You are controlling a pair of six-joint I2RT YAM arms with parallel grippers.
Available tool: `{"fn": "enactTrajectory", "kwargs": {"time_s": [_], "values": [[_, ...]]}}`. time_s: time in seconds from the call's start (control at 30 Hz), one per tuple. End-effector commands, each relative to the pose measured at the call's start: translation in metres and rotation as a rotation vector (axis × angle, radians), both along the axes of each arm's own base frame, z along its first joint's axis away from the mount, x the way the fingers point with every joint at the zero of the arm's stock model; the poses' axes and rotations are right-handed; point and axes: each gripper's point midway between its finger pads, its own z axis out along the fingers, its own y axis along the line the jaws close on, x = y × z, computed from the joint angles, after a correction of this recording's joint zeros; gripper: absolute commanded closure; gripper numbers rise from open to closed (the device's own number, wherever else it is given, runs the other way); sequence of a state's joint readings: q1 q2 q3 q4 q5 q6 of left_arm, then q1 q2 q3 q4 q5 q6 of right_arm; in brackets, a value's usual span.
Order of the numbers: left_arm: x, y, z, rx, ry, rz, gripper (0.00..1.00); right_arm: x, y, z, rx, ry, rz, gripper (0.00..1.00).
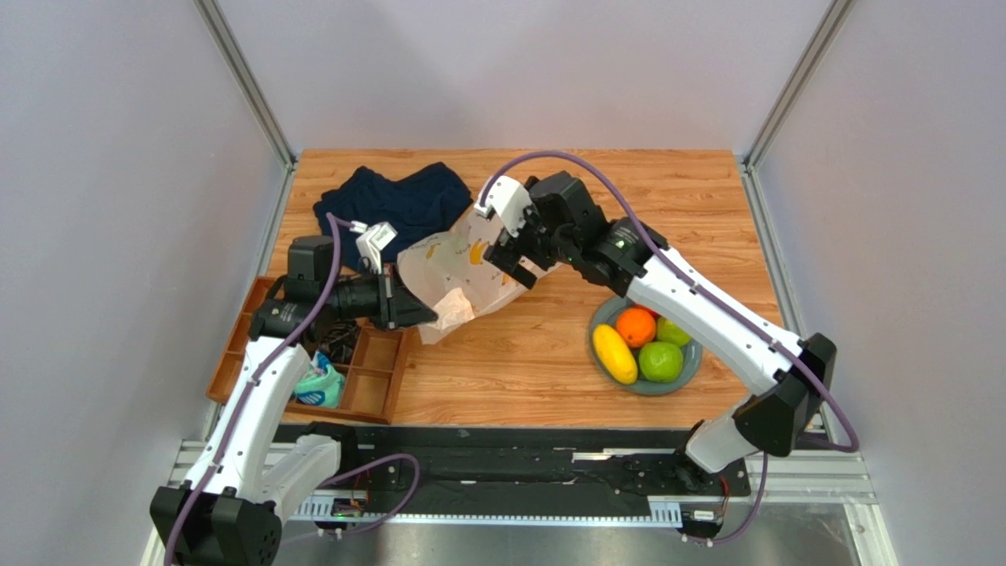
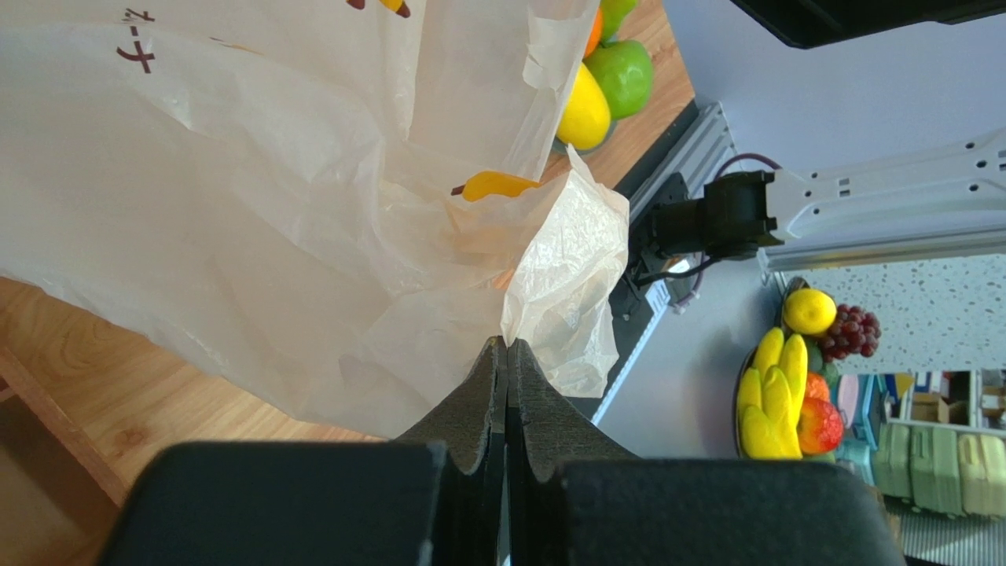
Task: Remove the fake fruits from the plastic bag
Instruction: Adjust the plastic bag at the center of the board.
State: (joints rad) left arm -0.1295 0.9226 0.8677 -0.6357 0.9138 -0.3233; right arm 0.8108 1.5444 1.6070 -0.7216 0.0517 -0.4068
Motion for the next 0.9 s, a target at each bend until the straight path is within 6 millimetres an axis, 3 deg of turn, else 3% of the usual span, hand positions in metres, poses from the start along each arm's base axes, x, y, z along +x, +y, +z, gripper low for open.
{"fn": "enactTrajectory", "kwargs": {"time_s": [0.0, 0.1, 0.3, 0.47, 0.5, 0.53, 0.57, 0.6, 0.63, 0.67, 0.7, 0.73, 0.77, 0.8, 0.83, 0.87], "values": [[0.005, 0.004, 0.008, 0.023, -0.088, 0.013, 1.0, 0.017, -0.057, -0.016, -0.267, -0.15, -0.101, 0.0], [0.005, 0.007, 0.006, 0.024, -0.087, 0.023, 1.0, 0.035, -0.075, -0.03, -0.326, -0.194, -0.157, 0.0], [0.006, 0.013, 0.009, 0.027, -0.1, 0.044, 1.0, 0.069, -0.084, -0.047, -0.46, -0.256, -0.201, 0.0], [0.003, 0.017, 0.01, 0.026, -0.108, 0.062, 1.0, 0.113, -0.1, -0.051, -0.531, -0.267, -0.307, 0.01], [0.005, 0.019, 0.01, 0.028, -0.111, 0.071, 1.0, 0.124, -0.111, -0.048, -0.547, -0.27, -0.347, 0.02], [0.006, 0.02, 0.011, 0.034, -0.121, 0.075, 1.0, 0.136, -0.11, -0.046, -0.547, -0.265, -0.35, 0.07], [0.01, 0.02, 0.016, 0.036, -0.146, 0.076, 1.0, 0.143, -0.109, -0.04, -0.531, -0.252, -0.346, 0.27], [0.013, 0.021, 0.02, 0.039, -0.164, 0.077, 1.0, 0.151, -0.112, -0.038, -0.504, -0.224, -0.341, 0.38], [0.022, 0.021, 0.021, 0.042, -0.159, 0.078, 1.0, 0.154, -0.112, -0.049, -0.503, -0.162, -0.337, 0.52], [0.032, 0.02, 0.038, 0.038, -0.209, 0.081, 1.0, 0.168, -0.106, -0.012, -0.422, -0.211, -0.36, 0.8], [0.041, 0.019, 0.047, 0.035, -0.225, 0.078, 1.0, 0.175, -0.102, -0.005, -0.376, -0.205, -0.351, 0.91], [0.057, 0.017, 0.046, 0.045, -0.206, 0.076, 1.0, 0.188, -0.105, -0.006, -0.366, -0.194, -0.371, 1.0], [0.072, 0.016, 0.074, 0.049, -0.28, 0.075, 1.0, 0.199, -0.102, 0.026, -0.295, -0.249, -0.393, 1.0], [0.082, 0.011, 0.085, 0.06, -0.309, 0.062, 1.0, 0.207, -0.097, 0.037, -0.253, -0.265, -0.367, 1.0], [0.109, 0.01, 0.109, 0.086, -0.376, 0.072, 1.0, 0.219, -0.092, 0.034, -0.243, -0.275, -0.358, 1.0], [0.122, 0.008, 0.119, 0.105, -0.397, 0.075, 1.0, 0.226, -0.088, 0.044, -0.226, -0.313, -0.349, 1.0]]}}
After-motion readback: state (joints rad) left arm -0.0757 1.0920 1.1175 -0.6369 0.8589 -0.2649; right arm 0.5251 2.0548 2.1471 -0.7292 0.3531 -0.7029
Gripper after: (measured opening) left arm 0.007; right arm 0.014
